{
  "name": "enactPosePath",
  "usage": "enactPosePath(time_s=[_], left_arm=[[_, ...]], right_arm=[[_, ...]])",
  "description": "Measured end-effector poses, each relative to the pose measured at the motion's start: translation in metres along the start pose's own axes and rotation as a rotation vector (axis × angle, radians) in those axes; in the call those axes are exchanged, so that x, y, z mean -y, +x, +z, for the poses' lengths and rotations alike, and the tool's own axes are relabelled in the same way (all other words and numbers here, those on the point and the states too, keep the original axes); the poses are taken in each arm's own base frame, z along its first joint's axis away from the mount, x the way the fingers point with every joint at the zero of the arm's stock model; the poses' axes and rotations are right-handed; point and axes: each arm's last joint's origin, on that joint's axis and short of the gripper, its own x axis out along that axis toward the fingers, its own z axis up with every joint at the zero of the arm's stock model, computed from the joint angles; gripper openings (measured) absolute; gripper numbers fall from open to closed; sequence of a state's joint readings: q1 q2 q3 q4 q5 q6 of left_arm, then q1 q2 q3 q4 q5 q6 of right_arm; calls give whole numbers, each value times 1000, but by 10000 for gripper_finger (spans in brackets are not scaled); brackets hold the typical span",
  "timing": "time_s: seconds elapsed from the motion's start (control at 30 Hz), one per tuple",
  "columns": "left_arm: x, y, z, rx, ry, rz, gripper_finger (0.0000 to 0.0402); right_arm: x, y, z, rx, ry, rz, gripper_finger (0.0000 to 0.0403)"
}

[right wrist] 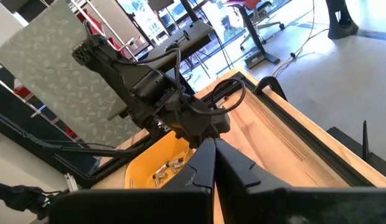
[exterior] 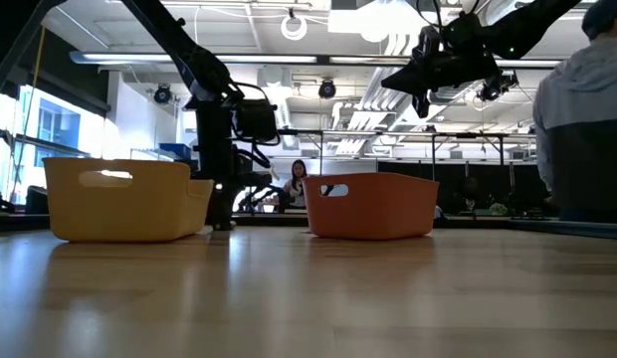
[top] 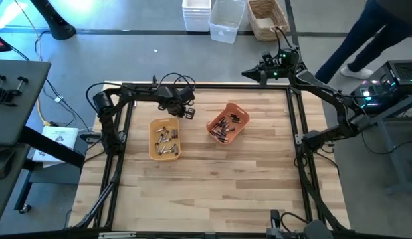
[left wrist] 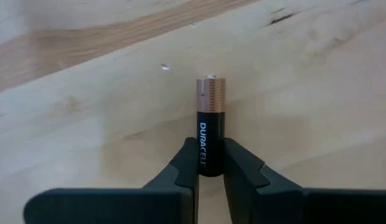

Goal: Sort batteries
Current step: Put the black battery into the orange bin

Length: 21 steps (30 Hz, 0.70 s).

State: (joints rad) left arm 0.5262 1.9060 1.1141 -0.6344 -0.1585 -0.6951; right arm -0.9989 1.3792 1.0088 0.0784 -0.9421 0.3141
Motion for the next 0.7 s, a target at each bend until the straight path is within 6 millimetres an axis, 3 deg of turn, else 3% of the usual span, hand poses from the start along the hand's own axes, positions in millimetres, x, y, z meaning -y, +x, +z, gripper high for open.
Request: enactPosePath(time_s=[0.13,0.33,0.5,0.7], left_arm=[[-6,-20,3,15,144,-85,33],[-9,-73,11,215,318,-238,33],[21,-101,15,423,424,-535,33],[64,-97,-3,526,663,-675,33]], right_arm=[[0,0,0,0,1,0,0],[0,0,1,11,-12,-5,0],[0,0,3,28,-27,-23,0],[1,0,3,43,-25,-66,0]])
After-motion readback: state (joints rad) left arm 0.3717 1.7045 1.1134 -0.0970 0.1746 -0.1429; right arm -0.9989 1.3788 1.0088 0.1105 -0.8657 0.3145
